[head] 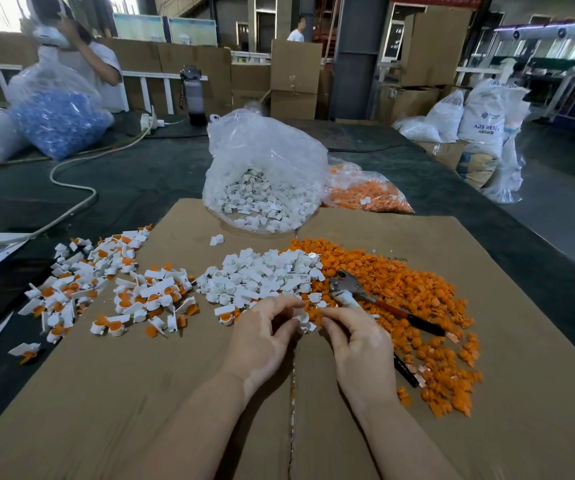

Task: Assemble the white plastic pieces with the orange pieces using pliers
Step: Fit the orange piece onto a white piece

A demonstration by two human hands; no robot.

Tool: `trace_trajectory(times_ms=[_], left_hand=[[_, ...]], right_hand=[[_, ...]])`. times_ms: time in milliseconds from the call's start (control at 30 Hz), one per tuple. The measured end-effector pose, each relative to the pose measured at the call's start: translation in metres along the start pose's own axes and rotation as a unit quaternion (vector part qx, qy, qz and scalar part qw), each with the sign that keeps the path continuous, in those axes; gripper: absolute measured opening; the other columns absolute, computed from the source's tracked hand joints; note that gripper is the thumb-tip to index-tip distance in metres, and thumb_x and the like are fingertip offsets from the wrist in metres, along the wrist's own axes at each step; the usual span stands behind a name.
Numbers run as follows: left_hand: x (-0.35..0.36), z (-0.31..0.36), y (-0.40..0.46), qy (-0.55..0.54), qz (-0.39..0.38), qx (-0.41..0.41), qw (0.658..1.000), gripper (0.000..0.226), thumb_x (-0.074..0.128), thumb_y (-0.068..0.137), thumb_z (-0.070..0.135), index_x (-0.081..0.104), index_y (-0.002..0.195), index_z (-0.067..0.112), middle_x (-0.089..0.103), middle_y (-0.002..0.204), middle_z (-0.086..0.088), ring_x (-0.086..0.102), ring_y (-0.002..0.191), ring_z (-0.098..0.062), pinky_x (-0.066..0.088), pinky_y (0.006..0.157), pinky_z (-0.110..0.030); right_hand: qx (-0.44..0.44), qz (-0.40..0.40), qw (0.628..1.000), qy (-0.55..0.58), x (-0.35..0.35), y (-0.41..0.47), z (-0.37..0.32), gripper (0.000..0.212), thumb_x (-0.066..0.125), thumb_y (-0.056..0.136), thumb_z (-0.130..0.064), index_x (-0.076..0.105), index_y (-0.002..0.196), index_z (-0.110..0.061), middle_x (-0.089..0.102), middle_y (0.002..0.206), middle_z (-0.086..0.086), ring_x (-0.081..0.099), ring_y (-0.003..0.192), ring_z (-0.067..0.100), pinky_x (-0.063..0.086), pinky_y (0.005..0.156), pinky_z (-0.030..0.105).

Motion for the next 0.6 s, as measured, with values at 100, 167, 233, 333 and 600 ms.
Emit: trace_trajectory(times_ms=[100, 167, 233, 333, 600], left_hand=[[-0.0008, -0.0001, 0.0000, 0.019, -0.018, -0.007, 1.000, 0.040, 0.060, 0.089, 0.017, 0.051, 0.097, 0.056, 0.054, 0.093, 0.025, 0.052, 0.092, 0.003, 0.037, 0.080, -0.006], [-0.0009, -0.0009, 0.0009, 0.018, -0.025, -0.013, 0.999, 0.039, 0.058, 0.090, 0.017, 0.051, 0.099, 0.054, 0.056, 0.094, 0.021, 0.054, 0.094, -0.002, 0.041, 0.085, -0.016], [-0.0012, -0.0008, 0.0010, 0.011, -0.021, -0.014, 1.000, 0.035, 0.058, 0.090, 0.017, 0.054, 0.095, 0.052, 0.057, 0.092, 0.022, 0.055, 0.091, -0.002, 0.041, 0.081, -0.012], [-0.0015, 0.0007, 0.0000, -0.014, -0.022, -0.023, 0.999, 0.033, 0.060, 0.089, 0.016, 0.056, 0.089, 0.049, 0.059, 0.085, 0.020, 0.058, 0.083, 0.001, 0.039, 0.072, -0.007], [-0.0010, 0.0028, 0.0000, -0.071, -0.030, -0.046, 0.996, 0.017, 0.063, 0.086, 0.008, 0.065, 0.097, 0.022, 0.066, 0.073, 0.005, 0.063, 0.068, 0.000, 0.043, 0.065, -0.007]], right_hand=[[0.034, -0.007, 0.999, 0.031, 0.0000, 0.0003, 0.0026, 0.013, 0.065, 0.085, -0.006, 0.072, 0.090, -0.015, 0.061, 0.075, -0.024, 0.061, 0.077, -0.004, 0.046, 0.070, 0.008], [0.043, -0.018, 0.998, 0.040, 0.0008, 0.0007, 0.0031, 0.011, 0.066, 0.085, -0.009, 0.071, 0.087, -0.018, 0.061, 0.072, -0.024, 0.060, 0.078, -0.006, 0.045, 0.067, 0.008], [0.047, -0.027, 0.997, 0.050, 0.0011, 0.0007, 0.0026, 0.009, 0.066, 0.085, -0.011, 0.069, 0.085, -0.020, 0.063, 0.072, -0.020, 0.060, 0.077, -0.005, 0.046, 0.066, 0.011], [0.038, -0.036, 0.998, 0.042, 0.0009, 0.0003, 0.0015, 0.006, 0.066, 0.085, -0.015, 0.067, 0.082, -0.021, 0.063, 0.072, -0.018, 0.060, 0.074, -0.001, 0.048, 0.065, 0.016], [-0.028, -0.051, 0.994, -0.098, 0.0063, -0.0023, -0.0001, 0.017, 0.063, 0.088, -0.024, 0.059, 0.075, -0.014, 0.057, 0.064, -0.007, 0.048, 0.060, 0.010, 0.034, 0.055, 0.022]])
Point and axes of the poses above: each hand's wrist, its own y-axis towards the middle knuckle, its own x-axis out of the palm, z = x × y, the point moved 1 cm from there along y, towards the middle knuckle
